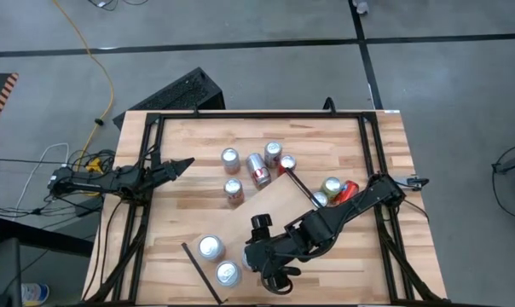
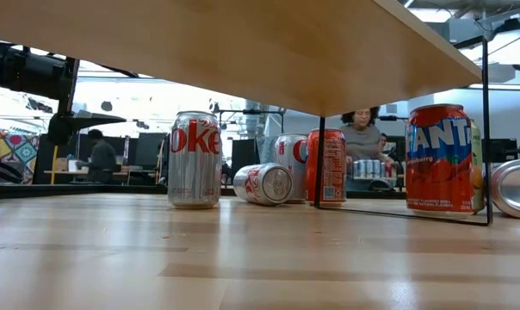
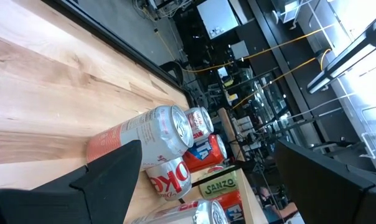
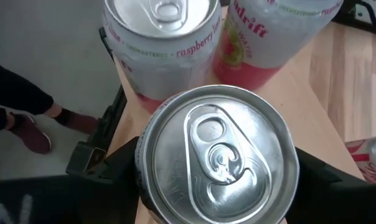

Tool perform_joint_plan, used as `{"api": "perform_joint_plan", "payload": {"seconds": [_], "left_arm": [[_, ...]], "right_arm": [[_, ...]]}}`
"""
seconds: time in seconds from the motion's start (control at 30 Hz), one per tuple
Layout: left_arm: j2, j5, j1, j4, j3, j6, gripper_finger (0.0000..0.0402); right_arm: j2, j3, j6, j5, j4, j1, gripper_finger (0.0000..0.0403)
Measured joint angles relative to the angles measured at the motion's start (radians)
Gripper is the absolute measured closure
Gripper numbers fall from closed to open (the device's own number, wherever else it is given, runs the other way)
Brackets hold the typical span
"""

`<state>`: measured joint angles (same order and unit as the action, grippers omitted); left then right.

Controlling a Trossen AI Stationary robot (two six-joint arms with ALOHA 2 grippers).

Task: Place canned beverage on shelf
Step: Put the orange white soda can on the shelf

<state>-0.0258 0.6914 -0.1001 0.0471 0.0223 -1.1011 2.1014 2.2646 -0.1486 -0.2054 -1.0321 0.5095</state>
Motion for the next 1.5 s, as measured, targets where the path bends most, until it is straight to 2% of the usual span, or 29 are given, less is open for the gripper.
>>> {"api": "perform_joint_plan", "payload": {"seconds": [0.17, 0.33, 0.6, 0.7, 1.5], "left_arm": [[0.000, 0.000, 0.000, 0.000, 0.000, 0.000, 0.0051], [0.000, 0.000, 0.000, 0.000, 0.000, -0.002, 0.0051], [0.000, 0.000, 0.000, 0.000, 0.000, -0.002, 0.0051], [0.000, -0.001, 0.000, 0.000, 0.000, 0.004, 0.0051], [0.000, 0.000, 0.000, 0.000, 0.000, 0.016, 0.0051]], "right_arm": [[0.000, 0.000, 0.004, 0.002, 0.006, -0.004, 0.0122], [0.000, 0.000, 0.017, 0.046, 0.009, -0.009, 0.0118], [-0.001, 0.001, 0.017, 0.061, 0.018, -0.014, 0.0059], [-0.003, 0.001, 0.017, 0.060, 0.025, -0.021, 0.0048], [-0.015, 0.001, 0.031, 0.074, 0.042, -0.039, 0.0057]]}}
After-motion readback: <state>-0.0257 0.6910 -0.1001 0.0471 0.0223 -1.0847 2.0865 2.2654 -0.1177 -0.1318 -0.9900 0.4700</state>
